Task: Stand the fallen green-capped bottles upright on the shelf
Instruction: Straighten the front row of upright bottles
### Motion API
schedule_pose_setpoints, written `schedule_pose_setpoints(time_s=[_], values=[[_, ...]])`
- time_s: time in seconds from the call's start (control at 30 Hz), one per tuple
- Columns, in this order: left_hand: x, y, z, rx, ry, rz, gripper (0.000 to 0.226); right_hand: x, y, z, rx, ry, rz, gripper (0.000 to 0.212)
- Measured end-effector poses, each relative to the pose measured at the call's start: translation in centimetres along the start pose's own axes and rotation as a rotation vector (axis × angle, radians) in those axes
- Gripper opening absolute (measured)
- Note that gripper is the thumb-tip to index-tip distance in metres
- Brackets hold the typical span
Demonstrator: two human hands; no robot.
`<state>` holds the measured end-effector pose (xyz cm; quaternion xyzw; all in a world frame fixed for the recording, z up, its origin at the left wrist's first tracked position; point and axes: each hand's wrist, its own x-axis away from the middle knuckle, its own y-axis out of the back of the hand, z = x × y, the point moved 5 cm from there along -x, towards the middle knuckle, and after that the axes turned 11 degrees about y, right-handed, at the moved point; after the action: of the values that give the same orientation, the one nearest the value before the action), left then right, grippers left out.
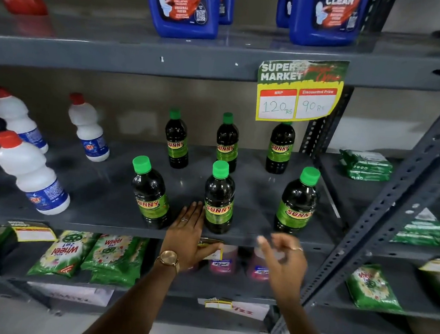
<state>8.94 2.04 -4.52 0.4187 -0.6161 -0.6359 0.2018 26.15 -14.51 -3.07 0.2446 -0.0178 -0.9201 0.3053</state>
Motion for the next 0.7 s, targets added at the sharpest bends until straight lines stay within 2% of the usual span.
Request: schedule_pose_setpoints(time_s=[0.03,0.1,0.13,0.2,0.27,0.33,0.7], values=[[0.0,-0.1,0.0,-0.001,0.002,-0.001,0.098,0.1,1.6,-0.3,0.008,-0.031,-0.122,0.066],[-0.1,-0.2,0.0,-0.001,0.010,-0.002,0.098,-1.2,4.0,-1.2,0.064,-0.073,-0.235,0.081],[-0.1,-0.2,0.0,0.003,0.016,-0.006,0.097,-2.4,4.6,-1.7,0.101,-0.083,-0.213,0.090],[-0.1,-0.1,0.0,0.005,0.022,-0.012,0.096,-4.5,4.6,-2.6,0.127,-0.066,-0.028,0.100],[0.0,0.0,0.0,0.012,0.022,-0.014,0.096,-5.3,3.7,-3.2,0.149,-0.032,0.142,0.082],[0.0,0.0,0.1,0.023,0.016,-0.016,0.095,-5.3,3.5,-3.5,0.173,-0.026,0.154,0.068],[0.0,-0.1,0.1,0.041,0.012,0.008,0.094,-5.0,3.5,-3.3,0.295,0.043,0.193,0.070]])
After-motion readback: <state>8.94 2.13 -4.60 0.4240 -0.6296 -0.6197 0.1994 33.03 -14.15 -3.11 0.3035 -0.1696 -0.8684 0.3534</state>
